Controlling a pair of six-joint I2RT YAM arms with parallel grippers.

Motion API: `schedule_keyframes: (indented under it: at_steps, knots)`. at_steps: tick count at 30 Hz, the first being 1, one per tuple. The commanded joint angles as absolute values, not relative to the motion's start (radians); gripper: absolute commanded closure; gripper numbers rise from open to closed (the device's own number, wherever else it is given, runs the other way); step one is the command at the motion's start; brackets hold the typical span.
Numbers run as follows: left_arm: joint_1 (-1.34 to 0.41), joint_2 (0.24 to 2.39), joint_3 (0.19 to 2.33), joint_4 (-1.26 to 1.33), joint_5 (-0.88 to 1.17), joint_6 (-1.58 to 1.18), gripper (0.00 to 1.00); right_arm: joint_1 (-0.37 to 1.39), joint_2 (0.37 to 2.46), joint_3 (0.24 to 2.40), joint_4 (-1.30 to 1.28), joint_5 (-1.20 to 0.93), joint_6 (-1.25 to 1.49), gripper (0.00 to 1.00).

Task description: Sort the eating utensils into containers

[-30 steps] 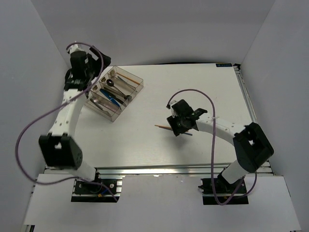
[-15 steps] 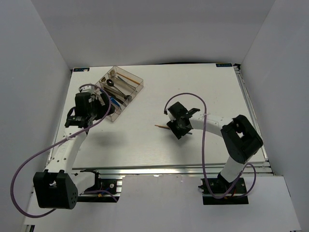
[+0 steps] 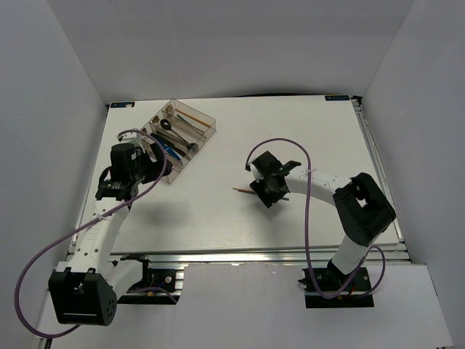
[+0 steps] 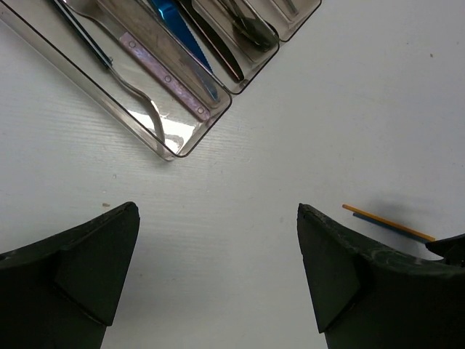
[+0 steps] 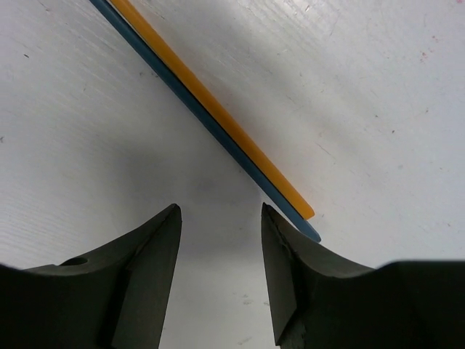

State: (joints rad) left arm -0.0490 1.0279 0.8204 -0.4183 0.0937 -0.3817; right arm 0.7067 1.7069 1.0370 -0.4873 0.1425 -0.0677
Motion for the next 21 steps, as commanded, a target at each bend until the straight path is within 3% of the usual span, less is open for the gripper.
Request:
schedule_keyframes:
  at_steps: [1, 21]
  knots:
    - [-0.051, 1.025, 0.798, -0.399, 0.107, -0.370, 0.02, 0.703, 1.661, 1.084, -0.512, 0.135, -0.089, 0.47]
    - [-0.052, 1.009, 0.738, -0.382, 0.129, -0.365, 0.02, 0.672, 1.789, 1.120, -0.514, 0.123, -0.127, 0.47]
